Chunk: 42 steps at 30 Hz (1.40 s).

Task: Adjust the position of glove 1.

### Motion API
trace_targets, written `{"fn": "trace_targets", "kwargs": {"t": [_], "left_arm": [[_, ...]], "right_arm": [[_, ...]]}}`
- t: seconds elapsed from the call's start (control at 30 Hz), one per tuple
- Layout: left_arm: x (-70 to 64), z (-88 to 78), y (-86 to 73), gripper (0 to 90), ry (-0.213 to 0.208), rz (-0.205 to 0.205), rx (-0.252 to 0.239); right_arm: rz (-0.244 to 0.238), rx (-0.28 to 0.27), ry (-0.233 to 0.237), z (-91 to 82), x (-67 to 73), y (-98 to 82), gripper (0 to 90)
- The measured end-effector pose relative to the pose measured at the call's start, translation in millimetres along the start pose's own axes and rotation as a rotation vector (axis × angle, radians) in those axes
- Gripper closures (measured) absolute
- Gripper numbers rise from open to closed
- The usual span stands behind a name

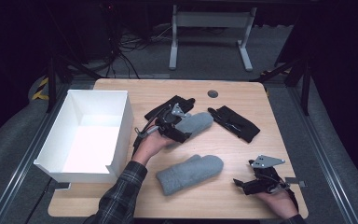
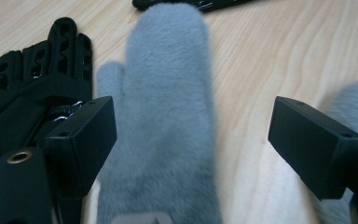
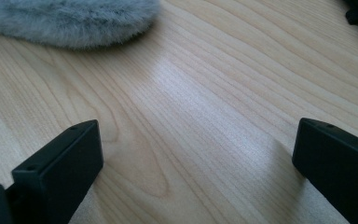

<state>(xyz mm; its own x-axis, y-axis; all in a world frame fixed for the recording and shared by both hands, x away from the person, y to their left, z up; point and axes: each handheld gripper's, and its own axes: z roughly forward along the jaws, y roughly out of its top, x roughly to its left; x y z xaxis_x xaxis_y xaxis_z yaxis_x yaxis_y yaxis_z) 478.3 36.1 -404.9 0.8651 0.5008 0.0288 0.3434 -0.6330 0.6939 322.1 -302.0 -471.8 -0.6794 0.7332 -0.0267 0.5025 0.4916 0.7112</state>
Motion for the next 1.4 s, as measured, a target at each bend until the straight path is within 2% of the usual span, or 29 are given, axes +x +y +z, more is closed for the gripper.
{"fn": "trace_targets", "kwargs": {"t": [0.17, 0.27, 0.33, 0.6, 0.73, 0.87, 0.97, 1.0, 1.07, 1.23, 1.4], "left_arm": [[10.0, 19.7, 2.4, 14.6, -0.016, 0.001, 0.022], [15.6, 32.6, 0.1, 14.2, -0.02, -0.004, 0.062], [18.5, 40.8, -2.2, 14.1, -0.029, -0.011, 0.071], [24.3, 53.2, -7.4, 15.0, -0.041, -0.027, 0.099], [25.4, 55.8, -10.4, 17.6, -0.035, -0.014, 0.113], [25.6, 55.1, -13.4, 27.1, -0.015, -0.004, 0.099], [26.0, 53.5, -13.9, 39.1, -0.01, -0.004, 0.094], [25.7, 52.5, -14.0, 39.1, -0.004, -0.008, 0.094], [25.1, 50.0, -13.1, 49.9, 0.002, 0.0, 0.093], [20.2, 45.8, -8.7, 69.2, 0.027, 0.018, 0.097], [19.3, 42.1, -7.2, 73.6, 0.024, -0.001, 0.093]], "right_arm": [[0.0, -0.001, 0.001, 0.0, 0.0, 0.0, 1.9], [0.0, 0.0, 0.001, 0.0, 0.0, 0.0, 1.9], [0.0, 0.0, 0.001, -0.1, 0.0, 0.0, 1.9], [-0.001, 0.0, 0.002, -0.1, 0.1, 0.0, 2.0], [0.0, 0.0, 0.002, -0.1, 0.2, 0.0, 1.9], [0.0, 0.0, 0.002, -0.1, 0.2, 0.0, 1.9], [0.0, 0.0, 0.002, -0.1, 0.2, 0.0, 1.9], [0.0, 0.0, 0.002, -0.1, 0.2, 0.0, 1.9], [-0.001, 0.0, 0.002, -0.1, 0.2, 0.0, 1.9], [-0.001, 0.0, 0.002, -0.1, 0.2, 0.0, 1.9], [0.0, 0.0, 0.002, -0.1, 0.2, 0.1, 2.0]]}}
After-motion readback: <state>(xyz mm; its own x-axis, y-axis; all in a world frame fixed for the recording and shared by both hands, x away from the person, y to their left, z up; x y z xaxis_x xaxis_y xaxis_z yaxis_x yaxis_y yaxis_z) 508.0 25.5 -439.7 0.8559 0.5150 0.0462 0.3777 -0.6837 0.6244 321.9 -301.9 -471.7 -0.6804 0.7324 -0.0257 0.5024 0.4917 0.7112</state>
